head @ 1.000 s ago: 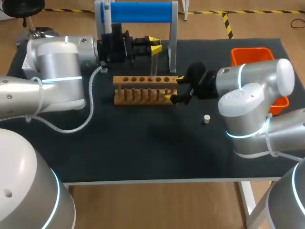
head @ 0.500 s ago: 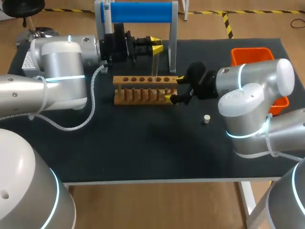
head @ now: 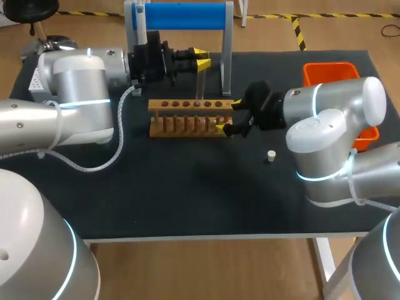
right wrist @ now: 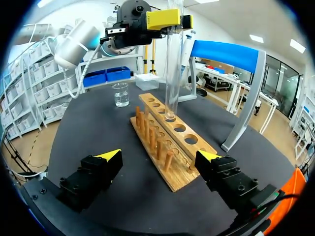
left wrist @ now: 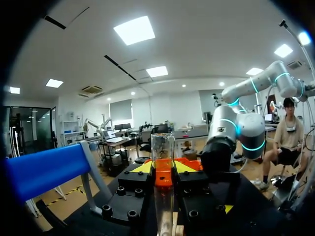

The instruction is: Invert the test tube, pick up the pipette, mount the tip to pipette, aspirate from beaker and dispense into the tube, eject the tip, return the pipette, and cap with the stopper.

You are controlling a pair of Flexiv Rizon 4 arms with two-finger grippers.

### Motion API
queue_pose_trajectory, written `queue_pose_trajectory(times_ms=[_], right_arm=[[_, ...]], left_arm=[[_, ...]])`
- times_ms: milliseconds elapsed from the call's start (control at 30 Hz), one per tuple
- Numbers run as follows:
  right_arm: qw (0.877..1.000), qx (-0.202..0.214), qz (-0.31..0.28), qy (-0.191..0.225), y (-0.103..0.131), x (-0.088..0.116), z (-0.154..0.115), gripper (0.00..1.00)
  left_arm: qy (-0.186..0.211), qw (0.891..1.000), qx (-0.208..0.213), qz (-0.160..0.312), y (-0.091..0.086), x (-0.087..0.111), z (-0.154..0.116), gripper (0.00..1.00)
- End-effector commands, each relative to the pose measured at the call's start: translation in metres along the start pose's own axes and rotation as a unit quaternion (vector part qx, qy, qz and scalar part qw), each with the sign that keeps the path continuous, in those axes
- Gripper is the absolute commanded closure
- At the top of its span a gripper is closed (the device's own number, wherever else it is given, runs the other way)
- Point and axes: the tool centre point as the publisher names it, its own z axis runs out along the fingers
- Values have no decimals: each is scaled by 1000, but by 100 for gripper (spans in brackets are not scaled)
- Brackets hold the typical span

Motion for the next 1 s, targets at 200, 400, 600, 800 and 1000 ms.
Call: queue_pose_trajectory(times_ms=[200,400,600,800,1000], right_arm=[[1000,0,0,0,-1,0,0,0],[1000,0,0,0,-1,0,0,0],[1000,0,0,0,-1,0,0,0],[1000,0,0,0,-1,0,0,0],[1000,0,0,0,-1,0,0,0]], left_arm=[[-3,1000,3,-3,9,-8,1,100],[-6,1000,2,-7,15,-10,-1,100],[-10,1000,2,-10,20,-14,-1,100],[-12,1000,5,-14,25,-14,-2,100],[-15,1000,3,-27,29,-12,-3,100]])
